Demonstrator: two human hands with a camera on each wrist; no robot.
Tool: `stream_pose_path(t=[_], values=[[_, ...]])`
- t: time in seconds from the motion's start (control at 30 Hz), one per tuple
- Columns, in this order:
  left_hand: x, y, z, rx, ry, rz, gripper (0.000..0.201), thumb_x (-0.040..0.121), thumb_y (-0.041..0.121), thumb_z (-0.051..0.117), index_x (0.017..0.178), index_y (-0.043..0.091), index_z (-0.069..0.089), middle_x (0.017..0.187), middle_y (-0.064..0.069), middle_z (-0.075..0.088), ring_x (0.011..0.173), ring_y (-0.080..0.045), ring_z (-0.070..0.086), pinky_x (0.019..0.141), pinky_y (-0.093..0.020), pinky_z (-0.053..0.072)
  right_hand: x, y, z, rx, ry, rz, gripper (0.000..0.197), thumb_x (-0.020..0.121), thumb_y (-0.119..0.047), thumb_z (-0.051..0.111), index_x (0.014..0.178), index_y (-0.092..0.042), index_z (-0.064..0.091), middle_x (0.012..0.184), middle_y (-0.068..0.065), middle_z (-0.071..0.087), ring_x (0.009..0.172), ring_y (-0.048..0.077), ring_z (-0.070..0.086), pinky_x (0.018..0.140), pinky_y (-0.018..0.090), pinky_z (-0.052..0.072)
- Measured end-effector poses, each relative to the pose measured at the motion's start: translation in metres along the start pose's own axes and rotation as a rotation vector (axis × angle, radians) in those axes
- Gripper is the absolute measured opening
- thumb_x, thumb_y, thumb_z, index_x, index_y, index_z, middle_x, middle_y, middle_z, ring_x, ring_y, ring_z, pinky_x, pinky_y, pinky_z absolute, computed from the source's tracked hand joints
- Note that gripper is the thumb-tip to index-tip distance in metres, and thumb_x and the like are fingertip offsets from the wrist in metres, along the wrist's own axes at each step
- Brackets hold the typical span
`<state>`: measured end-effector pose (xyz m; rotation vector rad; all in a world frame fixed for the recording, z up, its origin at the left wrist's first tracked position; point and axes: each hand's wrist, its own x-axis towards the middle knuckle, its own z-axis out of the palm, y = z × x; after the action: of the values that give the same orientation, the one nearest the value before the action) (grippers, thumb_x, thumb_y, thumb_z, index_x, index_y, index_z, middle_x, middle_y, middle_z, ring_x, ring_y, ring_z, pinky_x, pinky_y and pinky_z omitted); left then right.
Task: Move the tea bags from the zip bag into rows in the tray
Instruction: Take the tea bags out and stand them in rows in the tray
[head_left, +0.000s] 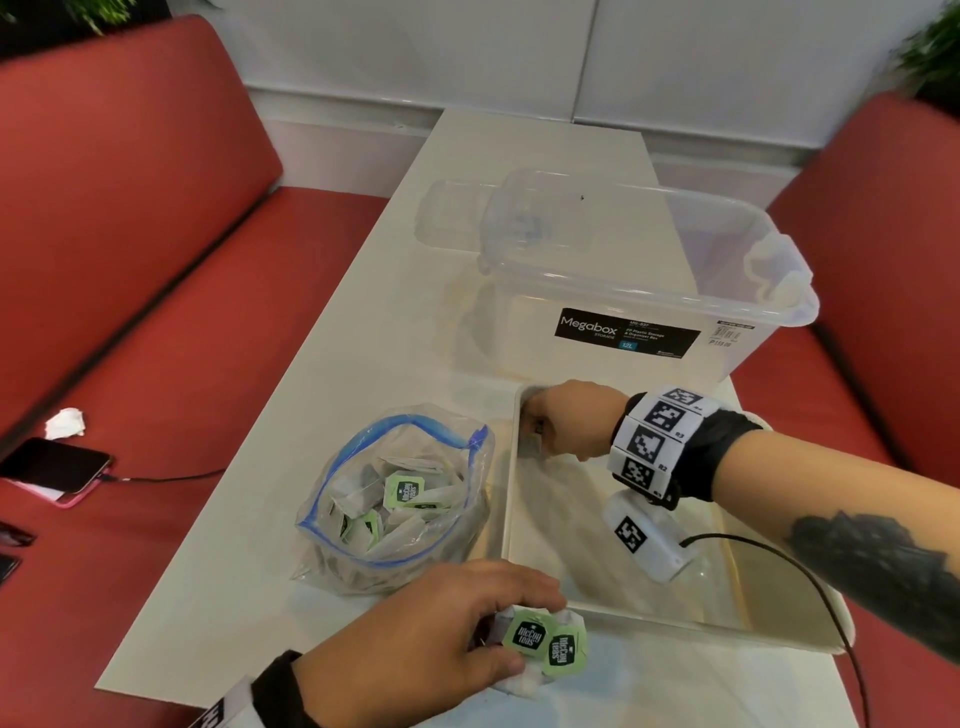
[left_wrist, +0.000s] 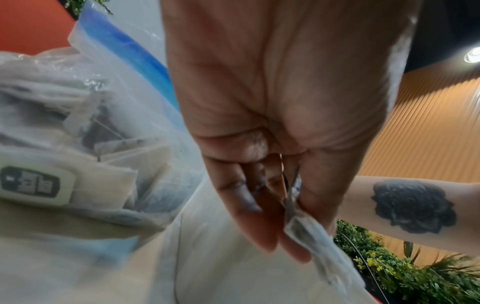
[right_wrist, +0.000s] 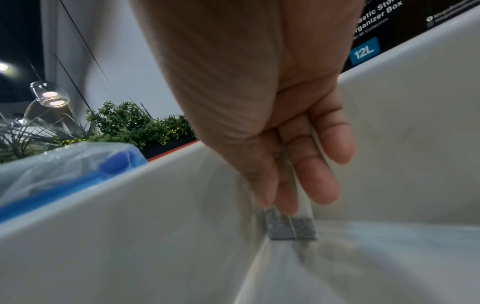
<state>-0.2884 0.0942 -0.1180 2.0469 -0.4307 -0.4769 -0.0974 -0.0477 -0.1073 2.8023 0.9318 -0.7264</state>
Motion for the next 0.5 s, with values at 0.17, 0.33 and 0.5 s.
stream_pose_path(t=[0.17, 0.33, 0.5], values=[[-0.001, 0.002, -0.002, -0.102, 0.087, -0.001, 0.045, 0.081, 0.014, 0.070, 0.113, 0.045, 0.060, 0.120, 0.033, 0.054, 0.108, 0.012, 0.053, 0.082, -0.008, 0.044, -0.007, 0.002, 0.002, 0.041, -0.001, -0.027, 0.023, 0.088, -0.017, 0.058, 0.110, -0.020, 0.062, 0.085, -0.007, 0.054, 0.052, 0.003, 0.043, 0.050, 0.014, 0.033], [0.005, 0.002, -0.013, -0.394, 0.408, -0.082, 0.041, 0.078, -0.003, 0.068, 0.101, 0.031, 0.069, 0.099, 0.010, 0.071, 0.092, -0.009, 0.067, 0.077, -0.022, 0.054, -0.027, 0.003, -0.013, 0.141, 0.070, -0.069, 0.010, 0.090, -0.023, 0.058, 0.095, -0.024, 0.066, 0.084, -0.007, 0.057, 0.054, 0.002, 0.046, 0.053, 0.015, 0.037], [0.018, 0.002, -0.023, -0.469, 0.584, -0.102, 0.038, 0.078, -0.008, 0.066, 0.103, 0.021, 0.064, 0.093, 0.003, 0.072, 0.083, -0.005, 0.068, 0.067, -0.014, 0.050, -0.057, -0.011, -0.028, 0.536, 0.124, -0.219, 0.021, 0.093, -0.037, 0.053, 0.075, -0.027, 0.059, 0.071, -0.009, 0.066, 0.051, 0.008, 0.054, 0.057, 0.020, 0.047]])
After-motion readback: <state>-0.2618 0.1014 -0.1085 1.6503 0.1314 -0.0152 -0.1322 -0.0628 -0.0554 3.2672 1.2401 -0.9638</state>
